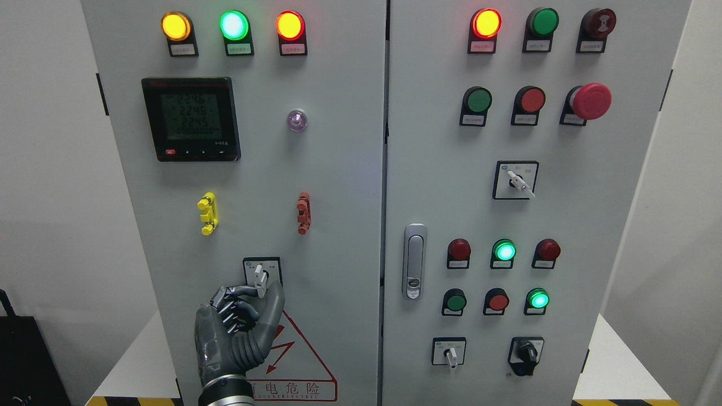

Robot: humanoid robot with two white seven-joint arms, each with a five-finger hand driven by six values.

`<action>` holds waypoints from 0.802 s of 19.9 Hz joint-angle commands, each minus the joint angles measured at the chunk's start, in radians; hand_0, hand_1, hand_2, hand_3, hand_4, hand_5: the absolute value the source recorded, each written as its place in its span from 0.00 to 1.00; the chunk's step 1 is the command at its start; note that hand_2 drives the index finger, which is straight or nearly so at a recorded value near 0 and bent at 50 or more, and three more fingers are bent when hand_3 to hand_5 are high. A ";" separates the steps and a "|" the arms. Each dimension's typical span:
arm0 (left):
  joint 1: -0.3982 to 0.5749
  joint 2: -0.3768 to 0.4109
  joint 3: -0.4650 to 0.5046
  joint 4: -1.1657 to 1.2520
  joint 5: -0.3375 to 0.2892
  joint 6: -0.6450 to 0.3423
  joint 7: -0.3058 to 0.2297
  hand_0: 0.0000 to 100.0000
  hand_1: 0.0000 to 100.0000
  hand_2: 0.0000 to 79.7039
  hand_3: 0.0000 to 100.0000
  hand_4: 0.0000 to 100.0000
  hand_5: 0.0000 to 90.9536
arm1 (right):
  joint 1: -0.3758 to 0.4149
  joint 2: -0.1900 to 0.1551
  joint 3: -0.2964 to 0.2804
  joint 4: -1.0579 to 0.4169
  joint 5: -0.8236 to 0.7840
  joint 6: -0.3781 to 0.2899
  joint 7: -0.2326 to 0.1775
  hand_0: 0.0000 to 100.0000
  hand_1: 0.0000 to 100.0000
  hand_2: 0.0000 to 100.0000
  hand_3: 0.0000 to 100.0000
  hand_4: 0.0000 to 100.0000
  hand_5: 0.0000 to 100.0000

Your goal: Turn on light switch 1

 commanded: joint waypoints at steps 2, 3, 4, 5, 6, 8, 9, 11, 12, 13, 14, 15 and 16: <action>-0.013 -0.002 0.002 0.000 -0.003 0.029 0.000 0.16 0.67 0.72 0.92 0.91 0.89 | 0.000 0.000 -0.001 0.000 0.000 0.001 0.001 0.00 0.00 0.00 0.00 0.00 0.00; -0.013 -0.002 0.002 0.000 -0.003 0.029 0.000 0.16 0.67 0.73 0.92 0.91 0.89 | 0.000 -0.001 0.001 0.000 0.000 -0.001 0.001 0.00 0.00 0.00 0.00 0.00 0.00; -0.013 -0.002 0.002 0.000 -0.003 0.029 0.000 0.16 0.67 0.73 0.92 0.91 0.89 | 0.000 0.000 0.001 0.000 0.000 -0.001 0.001 0.00 0.00 0.00 0.00 0.00 0.00; -0.013 -0.002 0.003 -0.002 -0.003 0.031 0.000 0.16 0.67 0.73 0.92 0.91 0.88 | 0.000 0.000 0.001 0.000 0.000 -0.001 0.001 0.00 0.00 0.00 0.00 0.00 0.00; -0.013 -0.002 0.003 0.000 -0.003 0.029 0.000 0.16 0.67 0.73 0.92 0.91 0.89 | 0.000 0.000 -0.001 0.000 0.000 -0.001 0.001 0.00 0.00 0.00 0.00 0.00 0.00; -0.013 -0.002 0.003 0.000 -0.003 0.031 0.000 0.17 0.67 0.74 0.92 0.91 0.89 | 0.000 0.000 0.001 0.000 0.000 -0.001 0.001 0.00 0.00 0.00 0.00 0.00 0.00; -0.014 -0.002 0.003 -0.002 -0.005 0.029 0.000 0.17 0.67 0.74 0.93 0.91 0.89 | 0.000 0.000 0.001 0.000 0.000 -0.001 0.001 0.00 0.00 0.00 0.00 0.00 0.00; -0.013 -0.002 0.003 0.000 -0.003 0.031 0.000 0.17 0.67 0.74 0.93 0.91 0.89 | 0.000 0.000 0.001 0.000 0.000 -0.001 0.001 0.00 0.00 0.00 0.00 0.00 0.00; -0.013 -0.002 0.005 -0.002 -0.003 0.031 0.000 0.18 0.67 0.75 0.93 0.91 0.89 | 0.000 0.000 -0.001 0.000 0.000 -0.001 0.001 0.00 0.00 0.00 0.00 0.00 0.00; -0.014 -0.002 0.006 -0.002 -0.005 0.031 0.000 0.18 0.67 0.75 0.93 0.91 0.89 | 0.000 0.000 0.001 0.000 0.000 -0.001 0.001 0.00 0.00 0.00 0.00 0.00 0.00; -0.014 -0.002 0.008 0.000 -0.003 0.031 0.000 0.18 0.67 0.75 0.93 0.91 0.89 | 0.000 -0.001 -0.001 0.000 0.000 -0.001 0.001 0.00 0.00 0.00 0.00 0.00 0.00; -0.014 -0.002 0.008 -0.002 -0.003 0.031 0.000 0.18 0.67 0.76 0.94 0.91 0.89 | 0.000 0.000 0.001 0.000 0.000 -0.001 0.001 0.00 0.00 0.00 0.00 0.00 0.00; -0.016 -0.002 0.008 -0.002 -0.003 0.031 0.000 0.18 0.67 0.76 0.94 0.91 0.89 | 0.000 0.000 0.001 0.000 0.000 -0.001 0.001 0.00 0.00 0.00 0.00 0.00 0.00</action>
